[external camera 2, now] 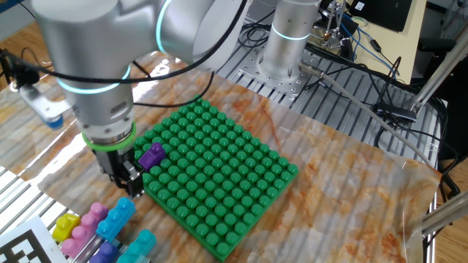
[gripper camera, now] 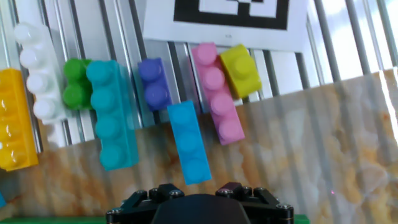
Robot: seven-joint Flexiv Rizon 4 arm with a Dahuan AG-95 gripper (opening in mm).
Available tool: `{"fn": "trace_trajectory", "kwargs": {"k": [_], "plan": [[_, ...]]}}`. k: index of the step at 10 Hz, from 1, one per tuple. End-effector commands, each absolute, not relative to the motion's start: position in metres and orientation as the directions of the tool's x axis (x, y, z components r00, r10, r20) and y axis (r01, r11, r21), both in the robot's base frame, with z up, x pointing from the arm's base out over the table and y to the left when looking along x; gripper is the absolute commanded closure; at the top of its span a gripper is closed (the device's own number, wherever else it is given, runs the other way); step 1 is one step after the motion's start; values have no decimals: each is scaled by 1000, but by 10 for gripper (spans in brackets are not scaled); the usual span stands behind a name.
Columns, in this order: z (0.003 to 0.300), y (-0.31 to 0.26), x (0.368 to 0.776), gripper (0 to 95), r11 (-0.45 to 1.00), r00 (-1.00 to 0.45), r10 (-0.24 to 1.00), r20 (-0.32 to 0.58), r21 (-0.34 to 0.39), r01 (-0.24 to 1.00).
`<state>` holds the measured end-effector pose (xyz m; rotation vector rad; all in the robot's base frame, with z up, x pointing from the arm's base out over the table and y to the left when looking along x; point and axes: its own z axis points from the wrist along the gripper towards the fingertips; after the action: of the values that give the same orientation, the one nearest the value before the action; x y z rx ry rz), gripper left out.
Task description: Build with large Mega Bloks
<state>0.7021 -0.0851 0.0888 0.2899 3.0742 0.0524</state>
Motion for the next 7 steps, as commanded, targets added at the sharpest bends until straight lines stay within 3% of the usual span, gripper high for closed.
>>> {"fn": "trace_trajectory", "kwargs": {"k": [1,5,7], "plan": [[92,-84,705,380,982,-981,189,-53,35,187],[95,-81,706,380,983,-983,181,-32,35,179],[95,-81,706,760,987,-988,157,-10,34,156]]}}
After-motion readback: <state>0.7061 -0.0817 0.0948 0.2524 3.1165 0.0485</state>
